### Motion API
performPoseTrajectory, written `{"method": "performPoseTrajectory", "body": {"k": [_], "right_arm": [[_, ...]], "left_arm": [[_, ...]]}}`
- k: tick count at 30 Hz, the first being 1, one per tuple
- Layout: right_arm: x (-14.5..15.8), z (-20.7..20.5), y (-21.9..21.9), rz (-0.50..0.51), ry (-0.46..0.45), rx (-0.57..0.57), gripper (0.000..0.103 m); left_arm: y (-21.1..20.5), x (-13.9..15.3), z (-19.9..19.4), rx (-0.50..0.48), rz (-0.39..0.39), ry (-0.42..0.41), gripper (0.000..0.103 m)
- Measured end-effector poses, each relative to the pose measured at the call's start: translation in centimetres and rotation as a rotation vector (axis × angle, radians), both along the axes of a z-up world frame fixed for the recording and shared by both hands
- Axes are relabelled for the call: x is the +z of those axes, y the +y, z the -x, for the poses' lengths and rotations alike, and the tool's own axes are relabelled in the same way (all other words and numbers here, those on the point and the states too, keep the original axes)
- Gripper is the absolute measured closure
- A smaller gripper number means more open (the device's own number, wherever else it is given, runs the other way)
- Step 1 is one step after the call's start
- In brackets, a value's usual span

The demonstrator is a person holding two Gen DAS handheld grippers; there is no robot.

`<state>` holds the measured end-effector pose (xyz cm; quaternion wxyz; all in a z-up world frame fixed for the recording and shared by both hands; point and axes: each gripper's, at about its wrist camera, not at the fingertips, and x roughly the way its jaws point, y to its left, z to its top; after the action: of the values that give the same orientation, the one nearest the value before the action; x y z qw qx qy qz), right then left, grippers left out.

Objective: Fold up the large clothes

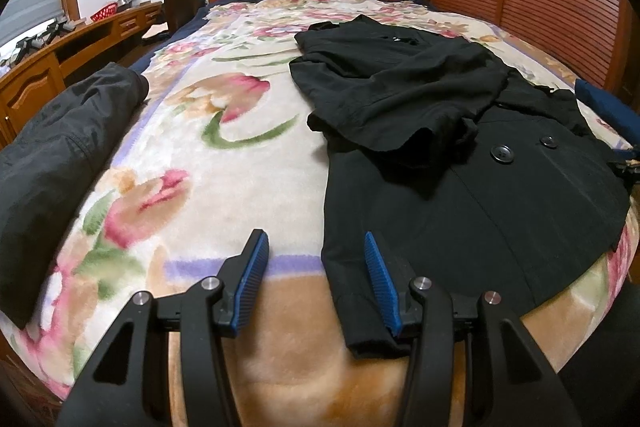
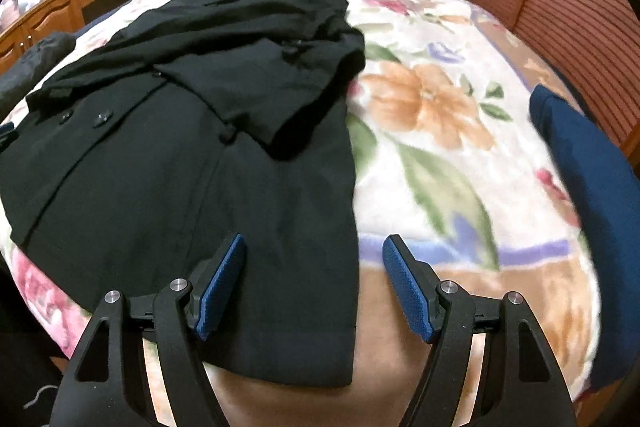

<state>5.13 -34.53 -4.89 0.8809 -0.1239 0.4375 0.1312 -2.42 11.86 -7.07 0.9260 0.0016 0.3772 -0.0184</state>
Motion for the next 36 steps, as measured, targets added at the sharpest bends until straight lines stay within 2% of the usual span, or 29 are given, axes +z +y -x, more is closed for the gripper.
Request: {"method": "performPoseTrajectory", "body": {"k": [11, 14, 16, 20, 24, 30, 34, 36], "right_arm": [[-1.1, -0.4, 0.3, -0.038, -0.068, 0.064, 0.029], [-1.1, 0.2, 0.3, -0.043, -0.093, 0.091, 0.029], [-1.1, 0.6, 0.1, -0.053, -0.103, 0.109, 0.029], [-1.0, 1.5, -0.7, -0.095, -0.099, 0.132, 0.03], [-0.7, 2.6, -1.0, -0.119, -0.091, 0.158, 0.04], [-0.4, 3.3, -0.4, -0.105, -0.073, 0.196, 0.057], [-0.2, 3.5, -0.1, -0.094, -0.058, 0.21, 0.065], [-0.2, 3.6, 0.0, -0.094, -0.053, 0.219, 0.074]], "left_arm": [[-1.2, 0.1, -0.3, 0.041, -0.046, 0.031, 0.054], [-1.0, 0.0, 0.1, 0.069, -0.008, 0.024, 0.054], [-1.1, 0.0, 0.3, 0.073, -0.011, 0.027, 0.055], [-1.6, 0.3, 0.6, 0.043, -0.026, 0.046, 0.064], [-1.5, 0.5, 1.1, 0.033, -0.011, 0.058, 0.069], [-1.5, 0.5, 1.7, 0.042, 0.022, 0.057, 0.07], [-1.5, 0.4, 1.8, 0.048, 0.029, 0.05, 0.07], [-1.6, 0.3, 1.8, 0.041, 0.033, 0.047, 0.073]]}}
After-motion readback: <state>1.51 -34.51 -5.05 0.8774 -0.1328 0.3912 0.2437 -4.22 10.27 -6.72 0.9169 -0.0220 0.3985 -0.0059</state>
